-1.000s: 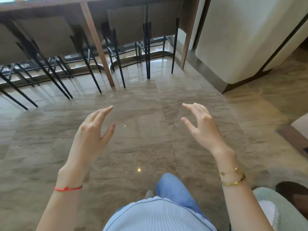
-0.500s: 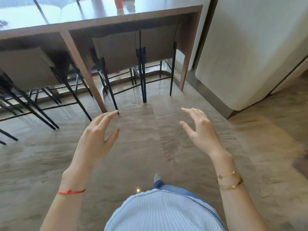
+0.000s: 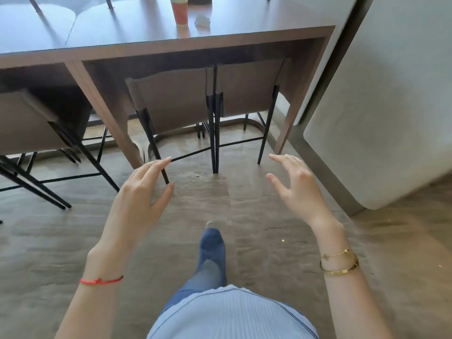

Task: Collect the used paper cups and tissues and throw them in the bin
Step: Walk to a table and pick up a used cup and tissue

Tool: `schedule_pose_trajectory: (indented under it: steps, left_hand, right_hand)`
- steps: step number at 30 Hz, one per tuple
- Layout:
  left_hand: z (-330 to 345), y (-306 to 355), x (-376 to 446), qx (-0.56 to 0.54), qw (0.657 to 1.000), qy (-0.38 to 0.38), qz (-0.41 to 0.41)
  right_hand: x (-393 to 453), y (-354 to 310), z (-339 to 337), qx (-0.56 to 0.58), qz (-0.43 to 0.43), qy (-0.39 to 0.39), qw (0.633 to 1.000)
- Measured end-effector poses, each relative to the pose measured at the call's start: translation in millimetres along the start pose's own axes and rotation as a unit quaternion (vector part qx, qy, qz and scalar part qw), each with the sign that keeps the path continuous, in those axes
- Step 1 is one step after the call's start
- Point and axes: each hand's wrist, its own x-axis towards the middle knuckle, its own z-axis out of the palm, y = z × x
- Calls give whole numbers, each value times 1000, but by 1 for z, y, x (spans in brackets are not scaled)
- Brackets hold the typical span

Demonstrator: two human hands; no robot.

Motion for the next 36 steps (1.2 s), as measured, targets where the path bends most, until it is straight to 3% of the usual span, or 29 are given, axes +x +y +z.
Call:
schedule_pose_trajectory:
  steps: [11,18,36]
  left_hand:
    - [22,-68,279,15,999,33,7]
    - [27,-99,419,29,999,37,9]
    - [92,-181,713,4,980,127,-152]
  right_hand:
    - [296,24,21,-12,-39,28,999]
    - [437,29,34,9,-37,33,999]
    - [797,56,92,42,-148,-39,987]
